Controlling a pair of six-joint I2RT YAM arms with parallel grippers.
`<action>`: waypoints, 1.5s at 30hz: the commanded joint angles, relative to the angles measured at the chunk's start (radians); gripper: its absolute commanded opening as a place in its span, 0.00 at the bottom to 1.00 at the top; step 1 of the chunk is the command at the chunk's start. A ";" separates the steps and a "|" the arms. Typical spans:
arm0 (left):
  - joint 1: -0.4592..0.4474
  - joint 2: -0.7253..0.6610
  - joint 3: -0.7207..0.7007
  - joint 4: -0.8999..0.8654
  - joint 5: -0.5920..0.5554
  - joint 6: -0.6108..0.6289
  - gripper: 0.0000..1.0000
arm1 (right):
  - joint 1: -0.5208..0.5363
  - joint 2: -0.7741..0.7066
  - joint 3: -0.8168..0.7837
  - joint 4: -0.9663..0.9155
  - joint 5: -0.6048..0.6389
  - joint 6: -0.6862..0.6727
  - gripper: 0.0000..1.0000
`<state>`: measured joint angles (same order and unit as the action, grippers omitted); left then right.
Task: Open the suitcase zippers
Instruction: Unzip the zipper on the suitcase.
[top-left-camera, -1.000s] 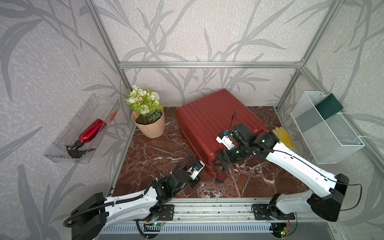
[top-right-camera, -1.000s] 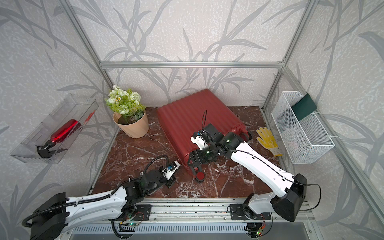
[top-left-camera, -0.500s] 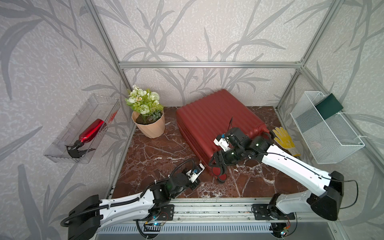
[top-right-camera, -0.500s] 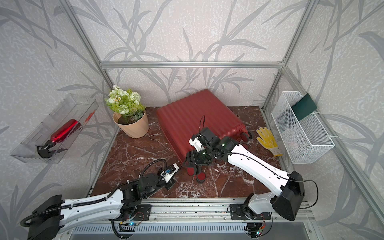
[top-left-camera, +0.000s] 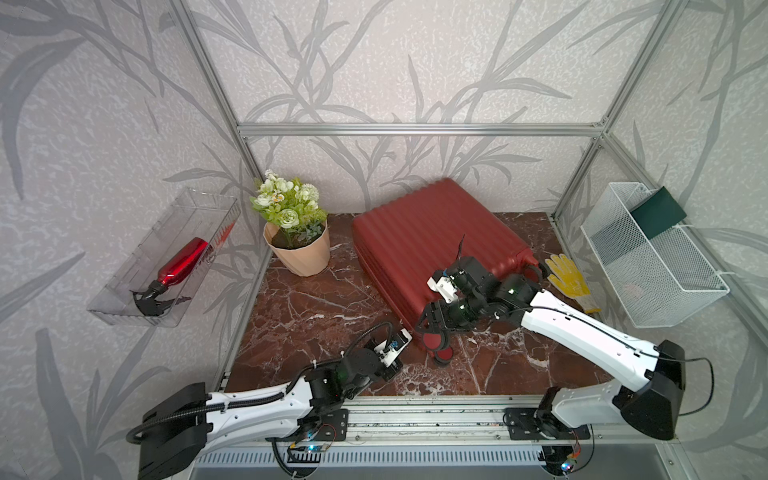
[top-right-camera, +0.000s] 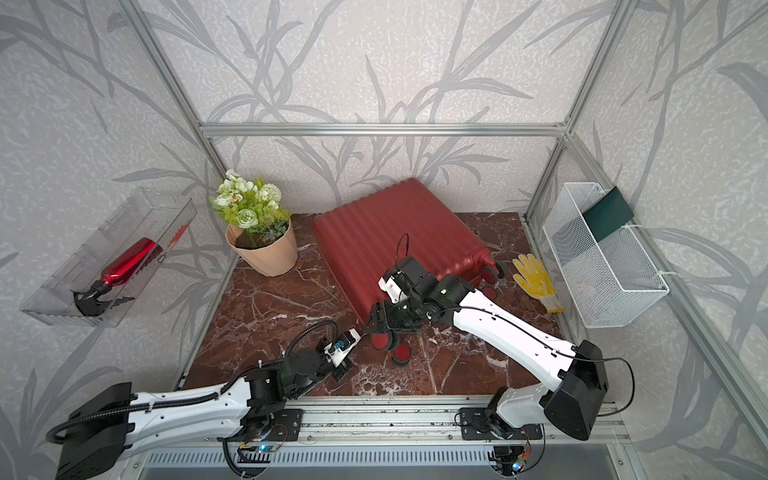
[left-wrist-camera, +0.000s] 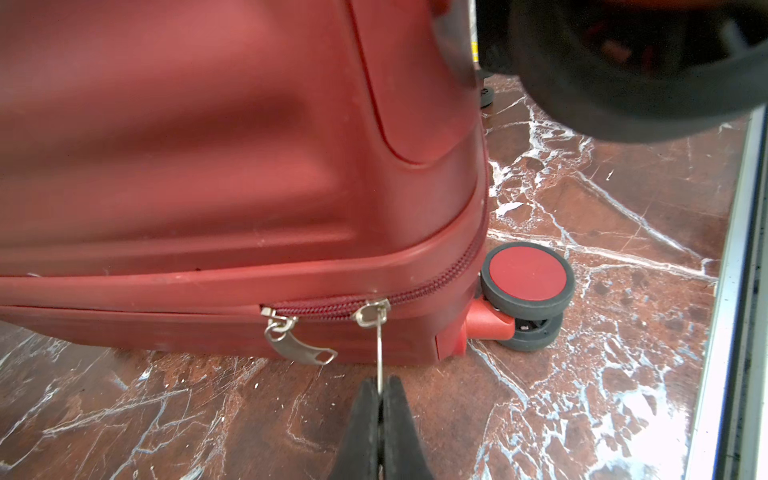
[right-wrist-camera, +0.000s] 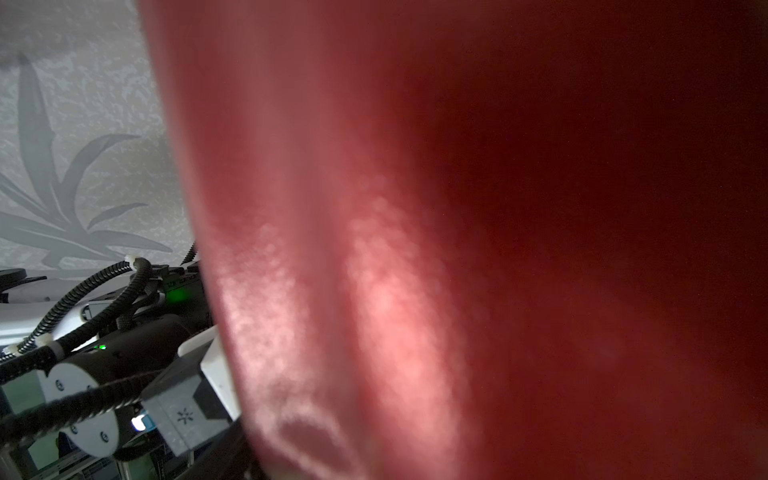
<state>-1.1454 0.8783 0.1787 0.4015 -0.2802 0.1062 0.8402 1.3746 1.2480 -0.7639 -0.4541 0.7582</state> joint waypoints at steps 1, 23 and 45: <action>-0.051 0.011 0.018 0.102 0.065 0.039 0.00 | 0.000 0.038 0.021 0.162 0.018 0.056 0.73; -0.151 0.010 0.036 0.065 -0.050 0.099 0.00 | 0.033 0.168 0.133 0.265 0.051 0.186 0.74; -0.157 0.087 0.082 0.034 -0.233 0.036 0.00 | 0.095 0.377 0.457 0.067 0.223 0.065 0.76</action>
<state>-1.2636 0.9386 0.2169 0.4068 -0.6456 0.1562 0.9508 1.7500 1.6596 -0.7742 -0.3363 0.9100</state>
